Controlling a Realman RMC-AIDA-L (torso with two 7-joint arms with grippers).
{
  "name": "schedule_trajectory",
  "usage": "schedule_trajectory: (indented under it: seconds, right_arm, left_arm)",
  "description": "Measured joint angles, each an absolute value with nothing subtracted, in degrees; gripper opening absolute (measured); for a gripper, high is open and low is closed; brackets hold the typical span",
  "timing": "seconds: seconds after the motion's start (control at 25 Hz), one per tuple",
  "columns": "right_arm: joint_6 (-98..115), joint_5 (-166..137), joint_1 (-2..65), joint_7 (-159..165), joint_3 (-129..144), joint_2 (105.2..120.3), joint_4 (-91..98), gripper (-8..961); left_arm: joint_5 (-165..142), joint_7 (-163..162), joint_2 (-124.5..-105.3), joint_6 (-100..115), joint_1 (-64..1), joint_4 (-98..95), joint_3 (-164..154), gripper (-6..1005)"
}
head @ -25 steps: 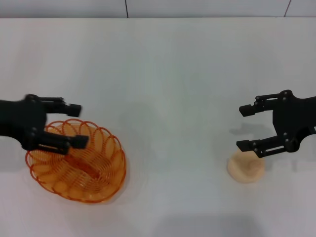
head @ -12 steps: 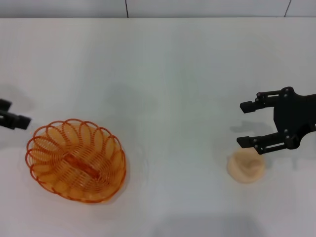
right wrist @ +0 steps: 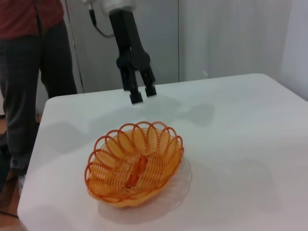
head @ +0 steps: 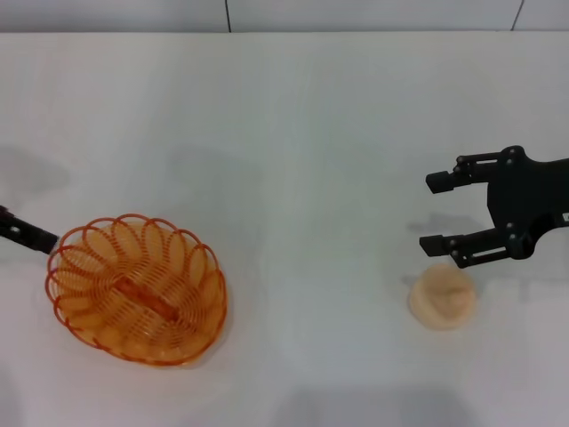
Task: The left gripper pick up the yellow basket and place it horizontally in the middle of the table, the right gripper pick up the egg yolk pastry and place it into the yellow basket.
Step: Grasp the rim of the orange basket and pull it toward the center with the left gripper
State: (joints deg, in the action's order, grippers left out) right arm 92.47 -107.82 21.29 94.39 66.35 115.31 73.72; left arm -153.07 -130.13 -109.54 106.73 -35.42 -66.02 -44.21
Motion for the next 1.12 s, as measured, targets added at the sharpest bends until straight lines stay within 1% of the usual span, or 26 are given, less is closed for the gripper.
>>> schedule_trajectory:
  seconds: [0.16, 0.4, 0.72, 0.88, 1.12]
  right_arm:
    - [92.4, -107.7, 21.1, 94.4, 66.4, 115.32, 73.7, 782]
    - [92.2, -107.7, 21.1, 94.4, 66.4, 115.32, 73.8, 782]
    - [92.1, -107.7, 20.9, 94.3, 66.4, 115.31, 73.8, 782]
    - [92.1, -107.8, 20.8, 94.3, 66.3, 115.31, 73.7, 782]
    - [92.1, -107.8, 20.5, 94.2, 66.3, 115.31, 73.6, 783]
  left_arm:
    - [-154.3, -131.4, -110.83, 104.1, -37.1, -61.3, -44.2, 888]
    - [-157.0, -134.8, -112.11, 103.0, -39.1, -57.9, -44.4, 873]
    - [-158.8, -137.5, -112.33, 101.4, -40.0, -56.1, -44.4, 835]
    - [-159.2, -137.6, -112.91, 101.0, -40.4, -56.1, -44.5, 815]
    - [-159.4, -137.7, -113.13, 100.3, -40.7, -54.3, -46.5, 786]
